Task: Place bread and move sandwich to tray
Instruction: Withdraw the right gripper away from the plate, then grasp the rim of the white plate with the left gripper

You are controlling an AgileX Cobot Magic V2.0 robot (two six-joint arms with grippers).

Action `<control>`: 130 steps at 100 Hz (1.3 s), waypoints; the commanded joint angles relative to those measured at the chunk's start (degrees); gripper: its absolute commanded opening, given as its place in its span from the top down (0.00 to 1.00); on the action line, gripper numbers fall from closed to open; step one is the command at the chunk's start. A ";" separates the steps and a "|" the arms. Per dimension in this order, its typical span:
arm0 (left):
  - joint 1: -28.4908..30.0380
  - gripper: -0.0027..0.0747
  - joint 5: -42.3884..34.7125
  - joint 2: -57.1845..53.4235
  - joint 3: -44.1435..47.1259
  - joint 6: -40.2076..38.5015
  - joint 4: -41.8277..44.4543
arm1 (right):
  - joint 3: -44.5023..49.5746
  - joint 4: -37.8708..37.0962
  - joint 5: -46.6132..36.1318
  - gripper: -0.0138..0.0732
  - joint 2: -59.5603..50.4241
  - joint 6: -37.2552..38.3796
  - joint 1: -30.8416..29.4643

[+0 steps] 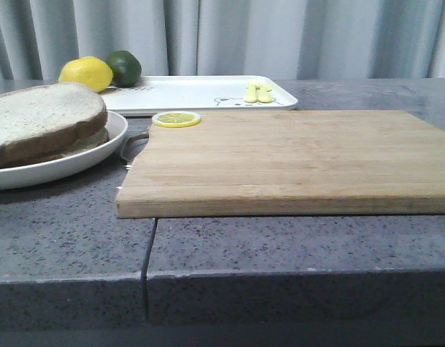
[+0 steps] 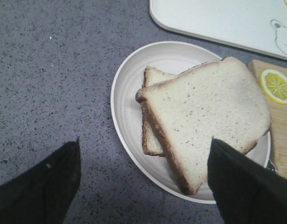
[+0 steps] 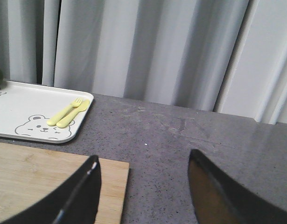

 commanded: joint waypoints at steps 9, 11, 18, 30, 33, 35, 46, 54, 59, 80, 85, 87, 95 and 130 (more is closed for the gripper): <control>0.09 0.38 -5.03 4.54 -1.81 -0.62 0.01 | -1.55 -0.54 -4.97 0.35 0.10 -0.05 -0.37; 0.09 0.38 -5.17 5.01 -1.81 -0.62 0.01 | -1.55 -0.54 -4.97 0.35 0.10 -0.05 -0.37; 0.09 0.39 -5.72 6.42 -1.81 -0.62 0.01 | -1.55 -0.54 -4.97 0.35 0.10 -0.05 -0.37; 0.09 0.39 -6.33 8.53 -1.81 -0.62 0.01 | -1.55 -0.54 -4.97 0.35 0.10 -0.05 -0.37; 0.09 0.39 -6.33 8.93 -1.81 -0.62 0.01 | -1.55 -0.54 -4.97 0.35 0.10 -0.05 -0.37; 0.09 0.39 -6.33 9.26 -1.81 -0.62 0.01 | -1.55 -0.54 -4.97 0.35 0.10 -0.05 -0.37; 0.09 0.39 -6.47 10.70 -1.81 -0.62 0.01 | -1.55 -0.54 -4.97 0.35 0.10 -0.05 -0.37; 0.09 0.39 -6.71 11.53 -1.81 -0.62 0.01 | -1.55 -0.54 -4.97 0.35 0.10 -0.05 -0.37; 0.09 0.39 -7.13 11.93 -1.81 -0.62 0.01 | -1.55 -0.54 -4.97 0.35 0.10 -0.05 -0.37; 0.09 0.39 -8.50 13.93 -1.81 -0.62 0.06 | -1.55 -0.54 -4.97 0.35 0.10 -0.05 -0.37; 0.09 0.39 -8.61 14.57 -1.81 -0.62 0.06 | -1.55 -0.54 -4.97 0.35 0.10 -0.05 -0.37; 0.09 0.39 -8.63 14.93 -1.81 -0.62 0.06 | -1.55 -0.54 -4.97 0.35 0.10 -0.05 -0.37; 0.09 0.39 -8.82 16.10 -1.81 -0.62 0.06 | -1.55 -0.54 -4.97 0.35 0.10 -0.05 -0.37; 0.09 0.39 -11.09 20.35 -1.81 -0.62 -0.45 | -1.55 -0.54 -4.97 0.35 0.10 -0.05 -0.37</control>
